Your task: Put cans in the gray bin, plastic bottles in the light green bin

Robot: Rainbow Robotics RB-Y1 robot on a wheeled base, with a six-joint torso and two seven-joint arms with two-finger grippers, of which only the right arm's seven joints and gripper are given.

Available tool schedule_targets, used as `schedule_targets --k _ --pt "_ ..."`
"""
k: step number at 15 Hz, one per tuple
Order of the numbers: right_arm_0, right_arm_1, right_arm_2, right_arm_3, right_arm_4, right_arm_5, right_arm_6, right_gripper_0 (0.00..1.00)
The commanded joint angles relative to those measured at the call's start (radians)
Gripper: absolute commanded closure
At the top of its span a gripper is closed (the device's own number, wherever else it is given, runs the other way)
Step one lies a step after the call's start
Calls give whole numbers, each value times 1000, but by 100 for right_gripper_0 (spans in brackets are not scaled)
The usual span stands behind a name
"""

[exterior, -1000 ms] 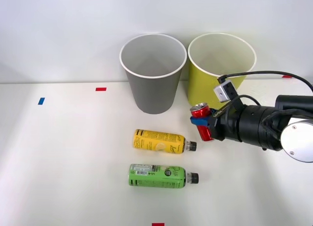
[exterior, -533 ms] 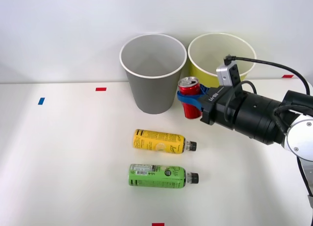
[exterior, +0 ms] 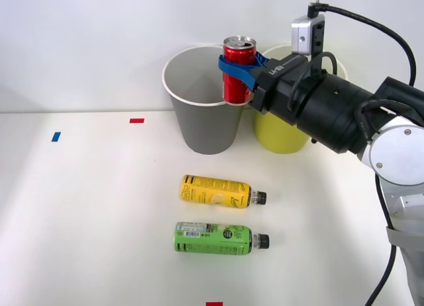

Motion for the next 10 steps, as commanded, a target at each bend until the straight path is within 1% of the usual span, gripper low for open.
schedule_targets --k 1,2,4,8,10 --pt "-77 53 50 12 210 -24 -161 100" --pt "-109 66 60 41 255 -27 -200 100" --pt "-170 78 73 120 312 -43 -206 100" --pt "-296 106 130 360 327 -178 -198 100" --pt "-348 110 143 437 339 -201 -197 100"
